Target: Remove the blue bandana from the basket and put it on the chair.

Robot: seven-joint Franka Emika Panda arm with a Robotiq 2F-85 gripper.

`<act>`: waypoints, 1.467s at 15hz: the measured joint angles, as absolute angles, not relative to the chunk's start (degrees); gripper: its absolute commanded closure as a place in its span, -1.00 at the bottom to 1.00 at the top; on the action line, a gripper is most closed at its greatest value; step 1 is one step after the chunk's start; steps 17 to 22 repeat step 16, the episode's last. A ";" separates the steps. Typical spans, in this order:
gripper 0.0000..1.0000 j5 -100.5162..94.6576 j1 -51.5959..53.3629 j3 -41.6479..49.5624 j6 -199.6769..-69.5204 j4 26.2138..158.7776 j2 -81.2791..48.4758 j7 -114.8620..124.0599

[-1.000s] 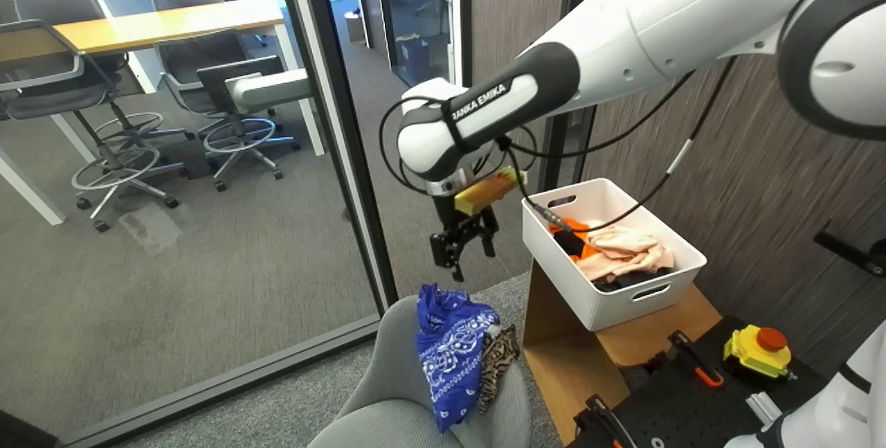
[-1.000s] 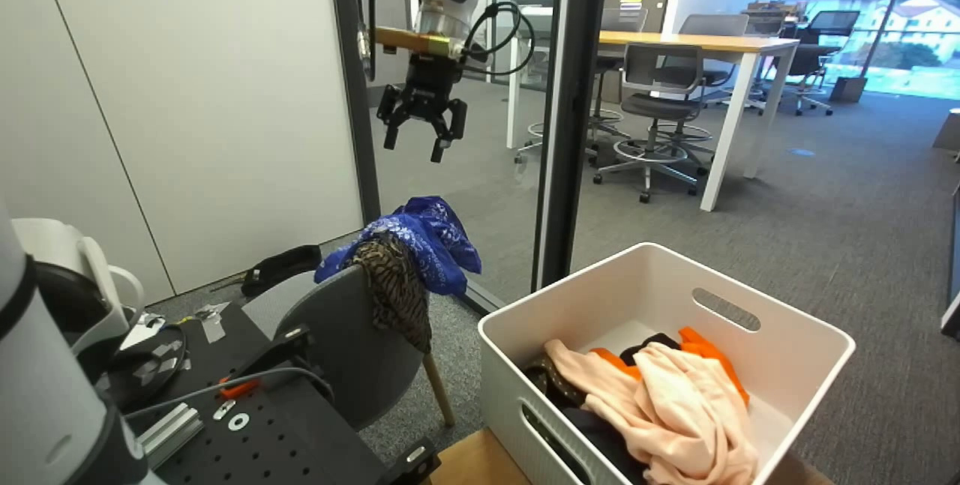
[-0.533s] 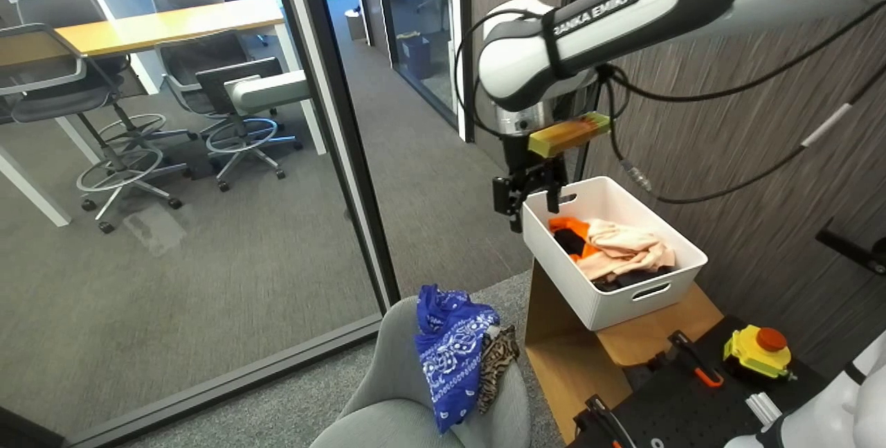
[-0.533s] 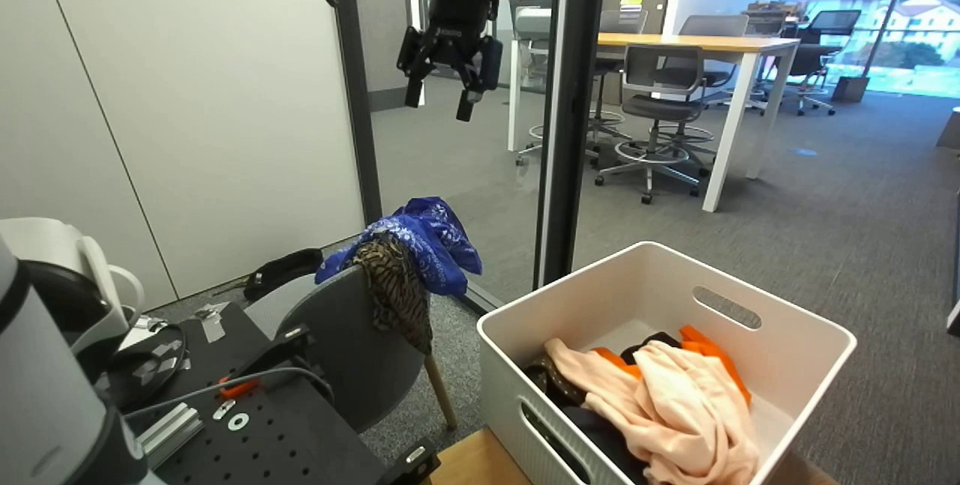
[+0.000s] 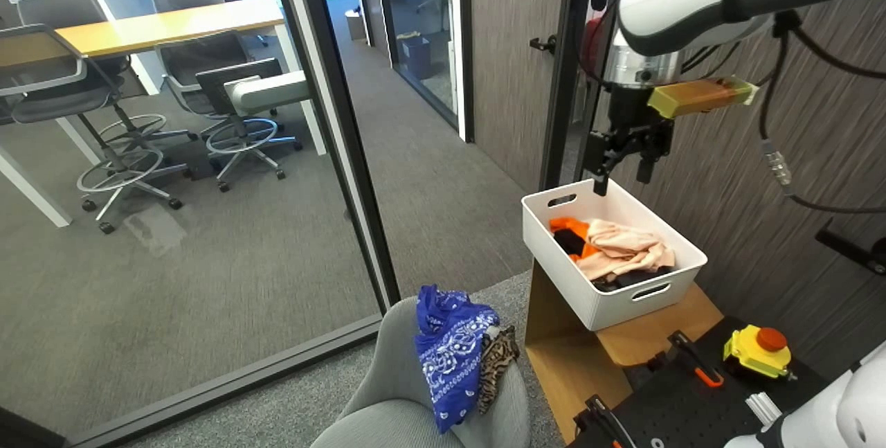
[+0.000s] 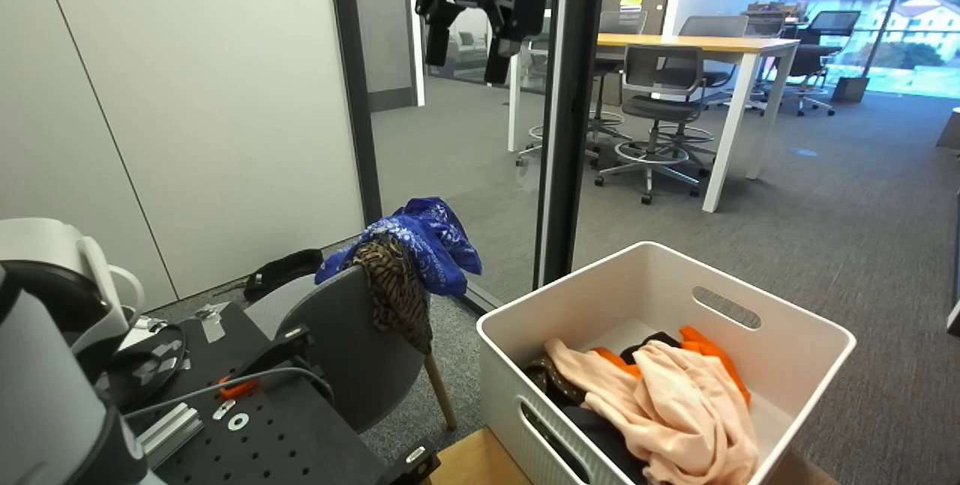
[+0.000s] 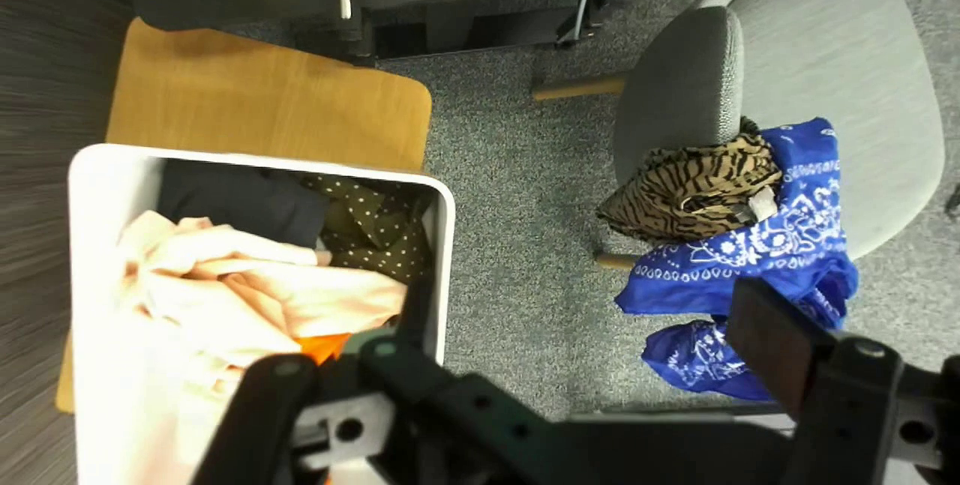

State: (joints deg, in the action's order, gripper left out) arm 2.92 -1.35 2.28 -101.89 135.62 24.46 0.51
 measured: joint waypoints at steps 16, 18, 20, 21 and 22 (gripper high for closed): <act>-1.00 -0.50 -2.12 3.67 -101.70 148.83 44.57 -6.25; -1.00 -0.50 -2.12 3.67 -101.70 148.83 44.57 -6.25; -1.00 -0.50 -2.12 3.67 -101.70 148.83 44.57 -6.25; -1.00 -0.50 -2.12 3.67 -101.70 148.83 44.57 -6.25; -1.00 -0.50 -2.12 3.67 -101.70 148.83 44.57 -6.25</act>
